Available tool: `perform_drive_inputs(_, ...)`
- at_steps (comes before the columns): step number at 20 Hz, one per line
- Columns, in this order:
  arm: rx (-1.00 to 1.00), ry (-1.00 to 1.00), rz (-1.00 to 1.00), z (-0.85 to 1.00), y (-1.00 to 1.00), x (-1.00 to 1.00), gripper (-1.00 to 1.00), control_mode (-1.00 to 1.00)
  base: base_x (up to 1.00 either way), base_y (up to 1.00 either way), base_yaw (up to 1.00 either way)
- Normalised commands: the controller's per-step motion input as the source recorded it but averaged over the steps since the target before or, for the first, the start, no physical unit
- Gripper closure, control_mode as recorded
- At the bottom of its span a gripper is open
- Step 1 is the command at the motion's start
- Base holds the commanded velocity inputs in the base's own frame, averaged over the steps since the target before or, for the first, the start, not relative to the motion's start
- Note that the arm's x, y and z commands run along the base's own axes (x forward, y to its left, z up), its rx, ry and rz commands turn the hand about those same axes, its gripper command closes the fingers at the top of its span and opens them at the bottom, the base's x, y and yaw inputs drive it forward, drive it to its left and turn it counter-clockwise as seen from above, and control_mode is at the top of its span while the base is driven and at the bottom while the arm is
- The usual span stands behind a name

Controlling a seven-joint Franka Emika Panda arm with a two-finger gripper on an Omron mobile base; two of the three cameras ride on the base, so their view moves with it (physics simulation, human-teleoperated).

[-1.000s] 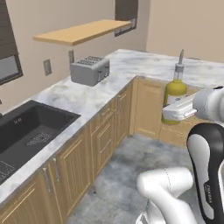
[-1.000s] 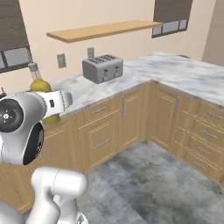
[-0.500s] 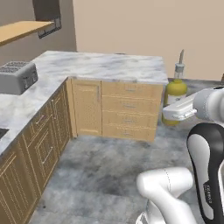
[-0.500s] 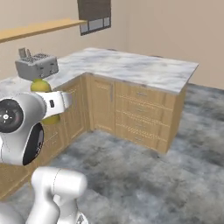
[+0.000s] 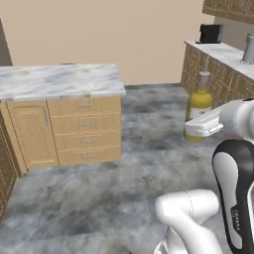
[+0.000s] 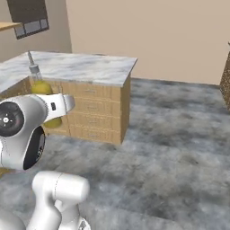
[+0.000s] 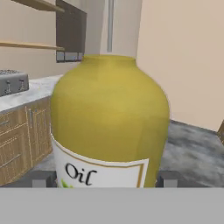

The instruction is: Take 2 condiments from the cabinet and move them on the counter near the stove.Make sure the condiments are lined up with each other, next to each other.

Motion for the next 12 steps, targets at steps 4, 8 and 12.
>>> perform_drive_inputs(4, 0.0, 0.0, 0.0, 0.0, 0.0, 0.0, 1.0, 1.0, -0.05, -0.28, -0.46)
perform_drive_inputs(8, 0.0, 0.0, 0.0, 0.0, 0.0, 0.0, 1.0, 1.0, 0.35, -0.04, -0.46)
perform_drive_inputs(12, 0.0, 0.0, 0.0, 0.0, 0.0, 0.0, 1.0, 1.0, 0.96, 0.0, -0.4)
